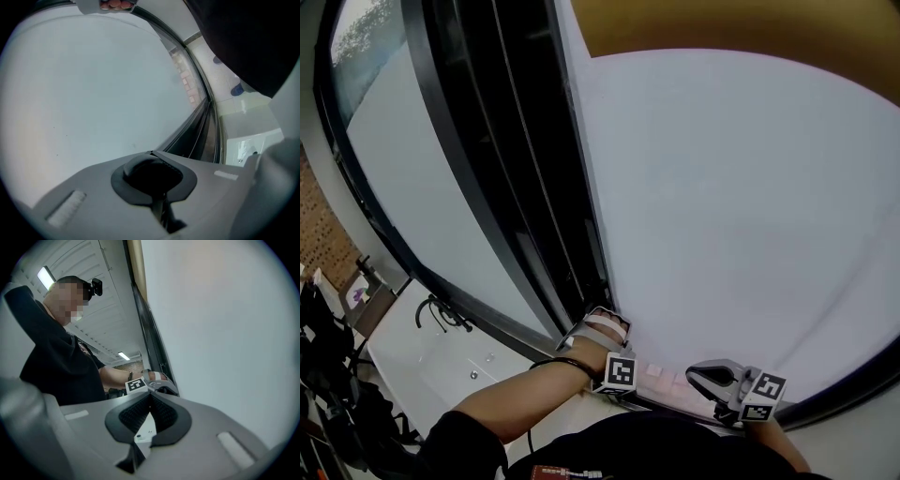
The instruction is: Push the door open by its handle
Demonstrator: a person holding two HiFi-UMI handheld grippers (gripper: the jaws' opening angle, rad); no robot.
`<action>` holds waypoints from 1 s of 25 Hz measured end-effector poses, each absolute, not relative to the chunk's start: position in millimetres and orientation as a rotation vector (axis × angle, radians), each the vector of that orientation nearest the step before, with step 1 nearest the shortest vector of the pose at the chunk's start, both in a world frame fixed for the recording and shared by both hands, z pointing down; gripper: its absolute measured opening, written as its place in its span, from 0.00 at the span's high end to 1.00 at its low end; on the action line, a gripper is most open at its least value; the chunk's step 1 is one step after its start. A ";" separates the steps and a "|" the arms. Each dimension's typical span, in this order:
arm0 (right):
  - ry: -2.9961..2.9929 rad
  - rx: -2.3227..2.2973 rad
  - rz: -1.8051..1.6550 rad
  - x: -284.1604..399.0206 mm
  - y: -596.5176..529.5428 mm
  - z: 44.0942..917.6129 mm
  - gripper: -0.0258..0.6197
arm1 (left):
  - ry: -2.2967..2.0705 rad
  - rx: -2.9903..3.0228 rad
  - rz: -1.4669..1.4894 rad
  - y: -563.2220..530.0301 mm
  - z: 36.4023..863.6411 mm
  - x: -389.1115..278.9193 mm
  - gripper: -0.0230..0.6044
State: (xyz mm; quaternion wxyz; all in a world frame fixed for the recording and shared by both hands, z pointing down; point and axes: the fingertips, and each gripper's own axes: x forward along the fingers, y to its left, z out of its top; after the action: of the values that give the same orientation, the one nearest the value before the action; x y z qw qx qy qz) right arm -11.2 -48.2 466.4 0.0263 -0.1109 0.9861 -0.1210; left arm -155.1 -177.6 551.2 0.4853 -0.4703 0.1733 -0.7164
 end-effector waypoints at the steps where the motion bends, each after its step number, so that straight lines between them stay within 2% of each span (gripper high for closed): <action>1: 3.050 -0.343 -0.369 -6.4 -47.3 466.3 0.96 | 0.416 -1.131 -1.748 -183.7 552.7 -155.1 0.96; 9: 3.093 -0.366 -0.341 43.6 -40.4 458.9 0.96 | 0.418 -1.184 -1.748 -244.2 547.0 -143.4 0.96; 18: 3.087 -0.502 -0.379 104.6 -38.7 478.6 0.96 | 0.441 -1.480 -1.521 -311.3 528.7 -97.9 0.96; 25: 3.072 -0.642 -0.397 85.6 -80.5 487.1 0.96 | 0.373 -1.481 -1.440 -371.3 530.0 -76.5 0.96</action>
State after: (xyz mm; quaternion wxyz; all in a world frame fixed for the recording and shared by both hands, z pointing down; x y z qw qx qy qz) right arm 85.6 -80.5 487.1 -0.0108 -0.2030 0.9710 -0.1257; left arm -76.5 -371.3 530.0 0.4980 -0.6118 0.1540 -0.5950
